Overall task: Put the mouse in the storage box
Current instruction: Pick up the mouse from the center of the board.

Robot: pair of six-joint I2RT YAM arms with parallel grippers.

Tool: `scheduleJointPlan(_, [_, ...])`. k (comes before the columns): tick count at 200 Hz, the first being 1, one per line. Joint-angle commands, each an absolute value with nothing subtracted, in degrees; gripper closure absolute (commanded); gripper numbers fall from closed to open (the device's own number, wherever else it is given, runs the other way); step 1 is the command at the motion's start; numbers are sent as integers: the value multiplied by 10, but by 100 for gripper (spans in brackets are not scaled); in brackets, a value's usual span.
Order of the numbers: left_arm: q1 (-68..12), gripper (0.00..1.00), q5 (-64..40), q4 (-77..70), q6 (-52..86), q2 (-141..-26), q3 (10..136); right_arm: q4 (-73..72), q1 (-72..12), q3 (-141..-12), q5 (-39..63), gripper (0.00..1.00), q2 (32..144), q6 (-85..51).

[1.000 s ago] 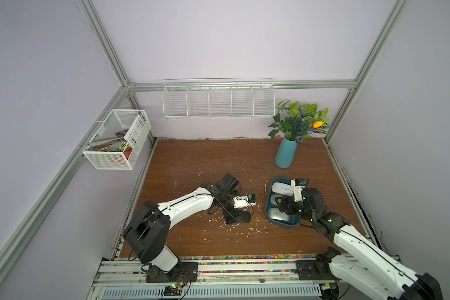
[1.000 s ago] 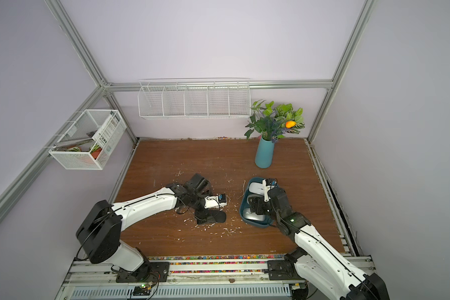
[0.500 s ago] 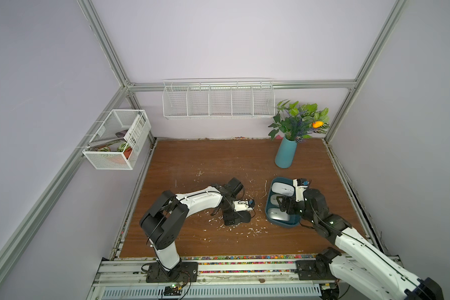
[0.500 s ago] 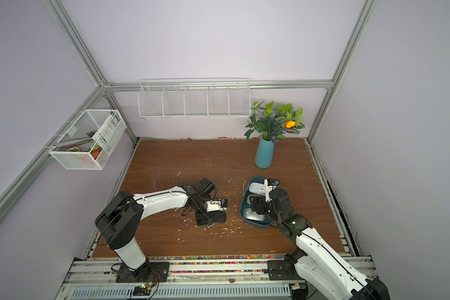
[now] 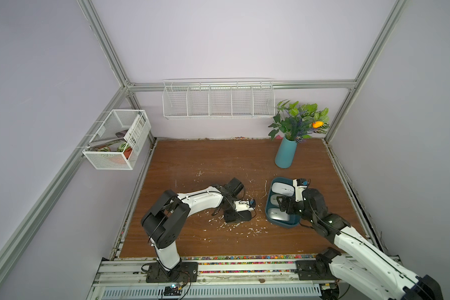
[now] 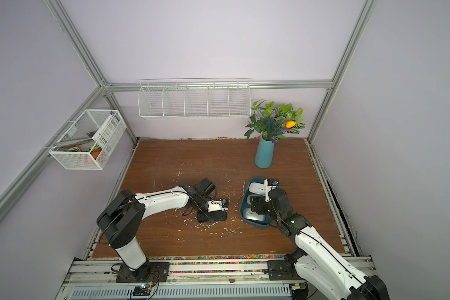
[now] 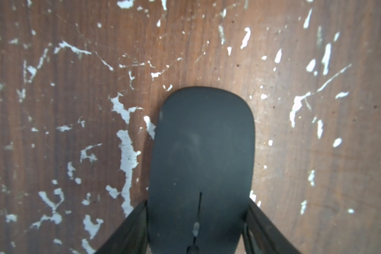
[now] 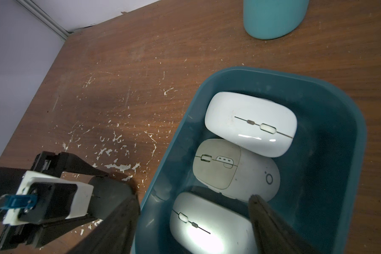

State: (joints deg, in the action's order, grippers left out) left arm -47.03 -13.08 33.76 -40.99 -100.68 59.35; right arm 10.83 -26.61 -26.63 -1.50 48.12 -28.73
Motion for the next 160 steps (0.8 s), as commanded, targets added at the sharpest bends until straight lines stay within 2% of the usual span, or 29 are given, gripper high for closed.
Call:
scheduleJointPlan(1, [-474,40,-151,332,-410,-1017,597,102,-268,-265,-25,17,487,-296])
scheduleJointPlan(64, [-474,54,-138,313,-379,-974,607,107,-267,-265,-29,17,482,-299])
scheduleJointPlan(116, [-473,54,-155,322,-349,-817,598,144,-264,-292,22,17,470,-284])
scheduleJointPlan(160, [-474,55,-154,277,-307,-658,509,146,-264,-330,141,14,435,-343])
